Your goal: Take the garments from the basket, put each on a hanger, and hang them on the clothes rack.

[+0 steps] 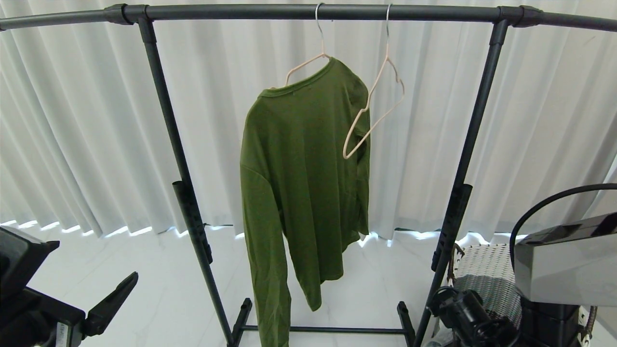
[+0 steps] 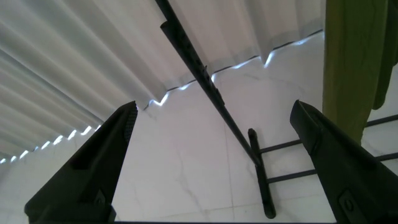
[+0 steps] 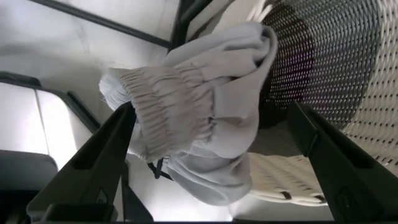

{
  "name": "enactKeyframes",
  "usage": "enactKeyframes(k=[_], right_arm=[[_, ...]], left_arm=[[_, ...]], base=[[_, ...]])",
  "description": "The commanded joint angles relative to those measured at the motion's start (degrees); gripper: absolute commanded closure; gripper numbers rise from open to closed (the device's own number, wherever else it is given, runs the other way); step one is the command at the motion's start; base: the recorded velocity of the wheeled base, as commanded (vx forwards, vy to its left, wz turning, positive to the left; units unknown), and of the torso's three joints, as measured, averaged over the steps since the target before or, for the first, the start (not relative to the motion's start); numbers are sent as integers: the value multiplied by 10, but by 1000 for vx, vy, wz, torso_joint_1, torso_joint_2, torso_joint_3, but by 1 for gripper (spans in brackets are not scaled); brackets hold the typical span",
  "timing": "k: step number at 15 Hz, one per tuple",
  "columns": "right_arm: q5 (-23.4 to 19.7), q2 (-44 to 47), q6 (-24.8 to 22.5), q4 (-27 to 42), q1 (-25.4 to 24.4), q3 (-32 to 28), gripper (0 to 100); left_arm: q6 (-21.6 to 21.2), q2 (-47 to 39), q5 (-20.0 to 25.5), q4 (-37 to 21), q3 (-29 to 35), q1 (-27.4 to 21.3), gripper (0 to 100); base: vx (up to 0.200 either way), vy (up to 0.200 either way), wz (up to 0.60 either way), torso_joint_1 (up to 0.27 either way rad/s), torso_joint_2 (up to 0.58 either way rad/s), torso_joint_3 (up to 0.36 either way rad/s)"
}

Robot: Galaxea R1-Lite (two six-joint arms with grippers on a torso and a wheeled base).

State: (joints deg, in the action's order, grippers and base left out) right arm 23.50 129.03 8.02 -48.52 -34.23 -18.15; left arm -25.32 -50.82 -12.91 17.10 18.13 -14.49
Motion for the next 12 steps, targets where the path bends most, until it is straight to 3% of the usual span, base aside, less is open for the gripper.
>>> enactKeyframes(k=[1, 7, 8, 12], right_arm=[[3, 21, 0, 0, 0, -3, 0], [4, 18, -2, -2, 0, -2, 0], [5, 18, -2, -2, 0, -2, 100], [11, -20, -6, 2, -7, 1, 100]], left_arm=[[0, -2, 0, 0, 0, 0, 0], [-1, -2, 0, 0, 1, 0, 0], [-1, -2, 0, 0, 1, 0, 0], [-1, -2, 0, 0, 2, 0, 0]], base=[[0, 0, 0, 0, 0, 0], [0, 0, 0, 0, 0, 0], [0, 0, 0, 0, 0, 0], [0, 0, 0, 0, 0, 0]])
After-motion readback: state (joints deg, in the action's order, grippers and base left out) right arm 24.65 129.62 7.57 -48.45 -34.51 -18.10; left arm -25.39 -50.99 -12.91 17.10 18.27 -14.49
